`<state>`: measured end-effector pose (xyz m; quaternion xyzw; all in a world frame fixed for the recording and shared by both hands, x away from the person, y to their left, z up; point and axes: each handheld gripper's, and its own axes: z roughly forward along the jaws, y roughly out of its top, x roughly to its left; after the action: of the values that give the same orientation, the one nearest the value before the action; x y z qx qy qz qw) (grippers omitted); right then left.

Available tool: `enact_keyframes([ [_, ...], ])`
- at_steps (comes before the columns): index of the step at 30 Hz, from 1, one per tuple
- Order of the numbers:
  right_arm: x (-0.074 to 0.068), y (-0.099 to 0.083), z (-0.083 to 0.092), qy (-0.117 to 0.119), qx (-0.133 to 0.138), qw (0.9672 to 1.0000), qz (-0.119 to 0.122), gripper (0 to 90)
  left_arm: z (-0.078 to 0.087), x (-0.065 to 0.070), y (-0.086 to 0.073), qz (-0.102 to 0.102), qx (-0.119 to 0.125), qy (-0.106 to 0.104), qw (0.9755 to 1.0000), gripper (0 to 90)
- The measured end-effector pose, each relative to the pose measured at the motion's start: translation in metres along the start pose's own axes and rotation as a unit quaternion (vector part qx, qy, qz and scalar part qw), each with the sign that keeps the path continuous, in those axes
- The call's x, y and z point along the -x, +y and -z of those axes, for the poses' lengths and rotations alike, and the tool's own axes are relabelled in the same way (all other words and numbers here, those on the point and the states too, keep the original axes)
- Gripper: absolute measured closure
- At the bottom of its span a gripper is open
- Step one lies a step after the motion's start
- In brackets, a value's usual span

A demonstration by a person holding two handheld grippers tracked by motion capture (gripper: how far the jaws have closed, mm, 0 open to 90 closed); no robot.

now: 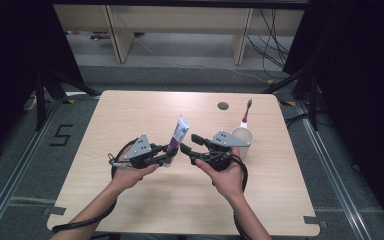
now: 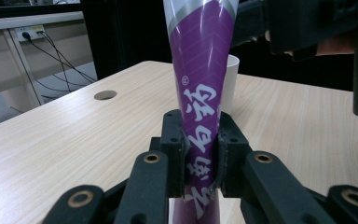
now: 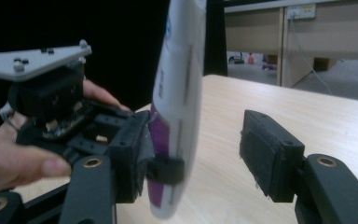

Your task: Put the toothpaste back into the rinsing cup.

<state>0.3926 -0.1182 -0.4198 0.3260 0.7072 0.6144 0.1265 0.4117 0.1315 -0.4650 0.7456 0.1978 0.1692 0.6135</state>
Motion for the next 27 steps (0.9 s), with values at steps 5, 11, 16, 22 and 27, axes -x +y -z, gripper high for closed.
enact_keyframes([
  [5, -0.001, 0.007, -0.008, -0.006, 0.009, 0.9999, 0.007, 43.6, -0.003, 0.002, -0.001, 0.003, 0.002, -0.001, 1.0, 76.5],
  [11, -0.002, 0.012, -0.013, -0.004, 0.014, 0.9999, 0.003, 46.1, -0.007, 0.005, 0.0, 0.004, 0.005, 0.001, 1.0, 76.5],
  [16, -0.002, 0.013, -0.018, -0.01, 0.013, 0.9998, 0.008, 55.3, -0.01, 0.008, 0.001, 0.004, 0.01, 0.001, 0.9999, 76.5],
  [22, -0.001, 0.014, -0.019, -0.013, 0.014, 0.9998, 0.01, 63.9, -0.012, 0.01, 0.002, 0.001, 0.007, 0.007, 1.0, 76.0],
  [27, -0.004, 0.013, -0.015, -0.022, 0.015, 0.9995, 0.018, 69.9, -0.015, 0.012, 0.003, -0.003, 0.007, 0.008, 0.9999, 74.0],
])
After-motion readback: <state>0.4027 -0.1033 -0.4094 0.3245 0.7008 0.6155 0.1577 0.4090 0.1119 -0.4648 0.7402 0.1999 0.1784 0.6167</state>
